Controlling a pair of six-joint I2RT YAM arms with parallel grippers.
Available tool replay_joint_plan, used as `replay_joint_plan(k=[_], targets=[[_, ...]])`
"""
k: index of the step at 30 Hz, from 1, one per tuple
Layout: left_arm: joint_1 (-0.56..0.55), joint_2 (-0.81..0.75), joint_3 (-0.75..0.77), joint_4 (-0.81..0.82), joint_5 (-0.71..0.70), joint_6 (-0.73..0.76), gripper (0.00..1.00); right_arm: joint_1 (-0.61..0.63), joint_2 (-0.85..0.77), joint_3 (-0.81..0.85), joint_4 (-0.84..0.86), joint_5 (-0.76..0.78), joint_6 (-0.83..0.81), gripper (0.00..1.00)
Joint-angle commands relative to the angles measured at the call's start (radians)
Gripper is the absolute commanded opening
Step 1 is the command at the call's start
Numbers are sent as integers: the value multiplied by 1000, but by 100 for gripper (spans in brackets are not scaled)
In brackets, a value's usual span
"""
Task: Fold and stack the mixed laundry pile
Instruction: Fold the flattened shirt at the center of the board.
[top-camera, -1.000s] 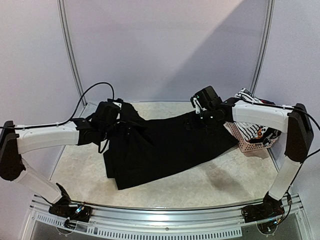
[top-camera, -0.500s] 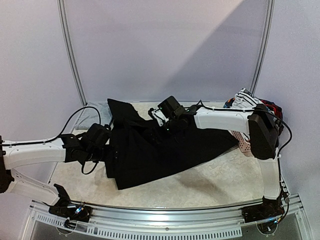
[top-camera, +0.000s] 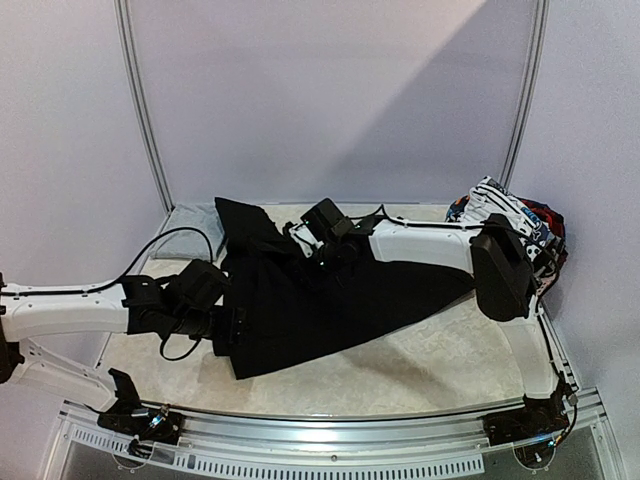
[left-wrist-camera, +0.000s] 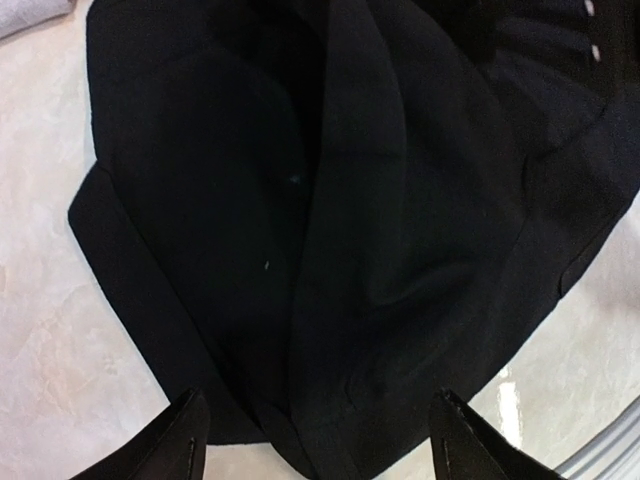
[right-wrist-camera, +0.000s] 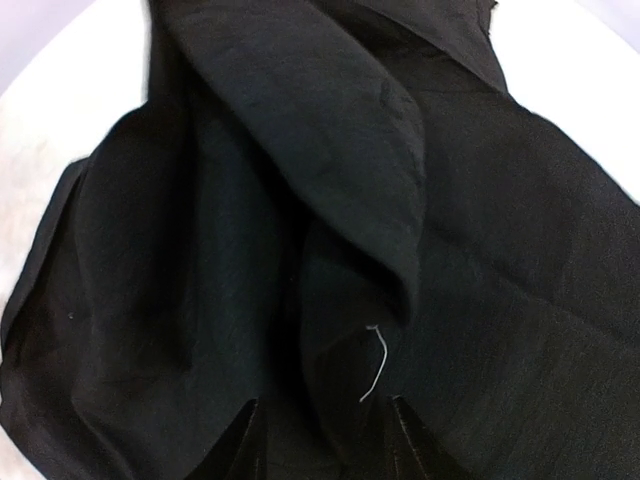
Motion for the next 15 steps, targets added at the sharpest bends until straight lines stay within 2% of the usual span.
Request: replay_joint_plan(k=[1,8,15], targets=[[-29,-20,-25,-47,43,-21,77,-1,60,40,-15,32,-21,31],[-49,4,-76,-6,132,-50,77,-1,69,42,3,34,-26,0],[-89,-4,-96,-33,137,-76,76,-1,28,42,-10,132,-21,0]])
